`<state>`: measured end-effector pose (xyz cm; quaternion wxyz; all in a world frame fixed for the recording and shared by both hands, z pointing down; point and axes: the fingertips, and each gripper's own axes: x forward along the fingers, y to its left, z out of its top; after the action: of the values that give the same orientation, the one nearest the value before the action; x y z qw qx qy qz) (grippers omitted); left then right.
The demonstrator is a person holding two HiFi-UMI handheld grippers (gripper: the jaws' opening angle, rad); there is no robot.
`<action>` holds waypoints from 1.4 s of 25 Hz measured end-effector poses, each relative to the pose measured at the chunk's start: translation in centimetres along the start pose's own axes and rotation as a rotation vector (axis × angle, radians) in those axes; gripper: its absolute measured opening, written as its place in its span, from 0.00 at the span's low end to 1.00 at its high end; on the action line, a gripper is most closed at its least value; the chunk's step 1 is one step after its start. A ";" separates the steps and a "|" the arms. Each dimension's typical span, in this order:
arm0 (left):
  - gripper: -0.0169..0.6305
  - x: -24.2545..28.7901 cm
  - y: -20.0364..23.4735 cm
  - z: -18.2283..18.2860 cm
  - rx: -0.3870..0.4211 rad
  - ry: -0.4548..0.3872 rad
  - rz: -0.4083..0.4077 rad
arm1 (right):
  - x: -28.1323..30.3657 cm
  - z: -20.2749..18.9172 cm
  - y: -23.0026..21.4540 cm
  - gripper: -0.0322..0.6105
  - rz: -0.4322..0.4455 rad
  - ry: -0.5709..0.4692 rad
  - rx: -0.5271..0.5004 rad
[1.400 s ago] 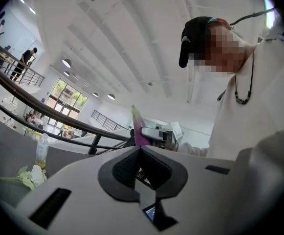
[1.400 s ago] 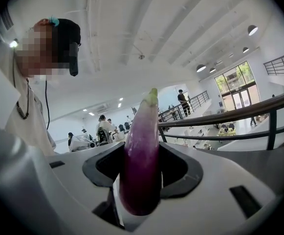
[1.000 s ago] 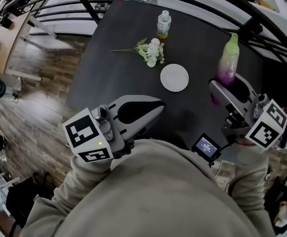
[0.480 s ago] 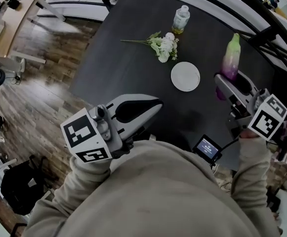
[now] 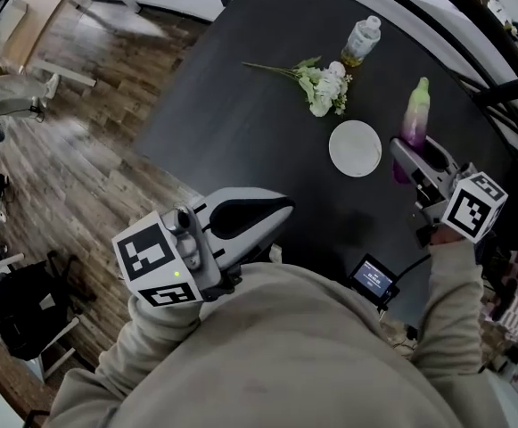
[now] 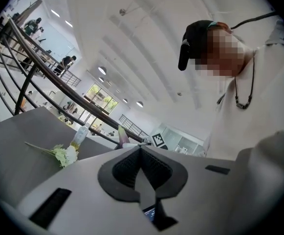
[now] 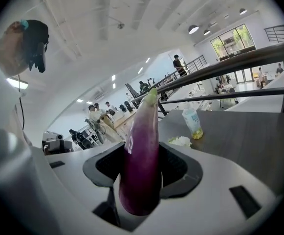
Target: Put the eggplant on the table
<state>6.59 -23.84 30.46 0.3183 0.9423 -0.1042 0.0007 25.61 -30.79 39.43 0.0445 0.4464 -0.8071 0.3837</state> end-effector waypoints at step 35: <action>0.03 -4.8 2.0 -1.9 -0.074 -0.096 0.151 | 10.2 -19.3 -17.5 0.39 -0.323 0.580 0.014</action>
<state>1.58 -23.28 32.86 0.3464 0.9183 -0.1902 -0.0241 27.46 -30.47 67.31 0.3300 0.4411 -0.6768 0.4883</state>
